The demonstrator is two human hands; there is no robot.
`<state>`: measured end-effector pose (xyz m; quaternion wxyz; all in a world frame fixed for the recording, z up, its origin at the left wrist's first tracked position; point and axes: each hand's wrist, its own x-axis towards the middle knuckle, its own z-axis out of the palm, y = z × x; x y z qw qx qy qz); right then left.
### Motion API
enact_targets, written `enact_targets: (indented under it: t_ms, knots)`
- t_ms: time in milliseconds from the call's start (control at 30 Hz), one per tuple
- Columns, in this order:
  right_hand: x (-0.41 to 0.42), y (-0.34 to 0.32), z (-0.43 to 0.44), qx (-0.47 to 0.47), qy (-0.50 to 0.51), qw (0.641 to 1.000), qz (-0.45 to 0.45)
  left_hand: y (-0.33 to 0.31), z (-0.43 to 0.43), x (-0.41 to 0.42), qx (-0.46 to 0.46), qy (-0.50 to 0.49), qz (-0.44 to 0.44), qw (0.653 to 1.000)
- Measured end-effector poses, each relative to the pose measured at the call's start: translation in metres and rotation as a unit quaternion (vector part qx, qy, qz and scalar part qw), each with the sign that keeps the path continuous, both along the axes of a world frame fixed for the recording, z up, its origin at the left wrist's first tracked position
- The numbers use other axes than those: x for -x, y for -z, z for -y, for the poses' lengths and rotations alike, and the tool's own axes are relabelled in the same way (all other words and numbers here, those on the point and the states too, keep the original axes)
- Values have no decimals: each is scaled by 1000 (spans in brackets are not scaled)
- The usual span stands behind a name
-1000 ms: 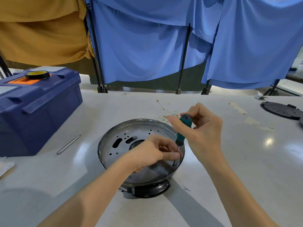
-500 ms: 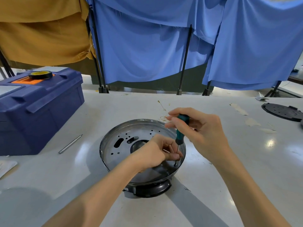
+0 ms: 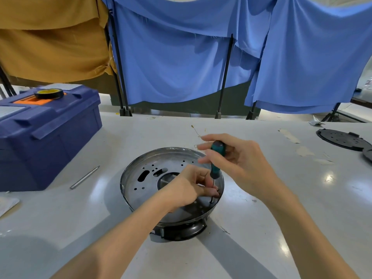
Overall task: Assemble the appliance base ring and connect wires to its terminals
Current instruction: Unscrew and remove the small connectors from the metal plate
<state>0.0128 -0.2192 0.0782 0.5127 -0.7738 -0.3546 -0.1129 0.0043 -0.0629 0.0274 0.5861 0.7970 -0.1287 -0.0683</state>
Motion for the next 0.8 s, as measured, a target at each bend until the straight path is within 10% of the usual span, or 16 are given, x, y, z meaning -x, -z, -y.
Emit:
enact_targets:
  t_ms: [233, 500, 700, 800]
  knots:
    - [0, 15, -21, -57, 250, 948, 186, 0, 1, -2, 16, 7, -7, 1000]
    - [2, 1, -6, -78, -19, 997, 8, 0, 3, -4, 1, 0, -3, 1000]
    - [2, 12, -18, -62, 288, 921, 257, -4, 2, -1, 3, 3, -3, 1000]
    - [5, 11, -21, -46, 288, 911, 293, -4, 2, -2, 1, 0, 8, 1000]
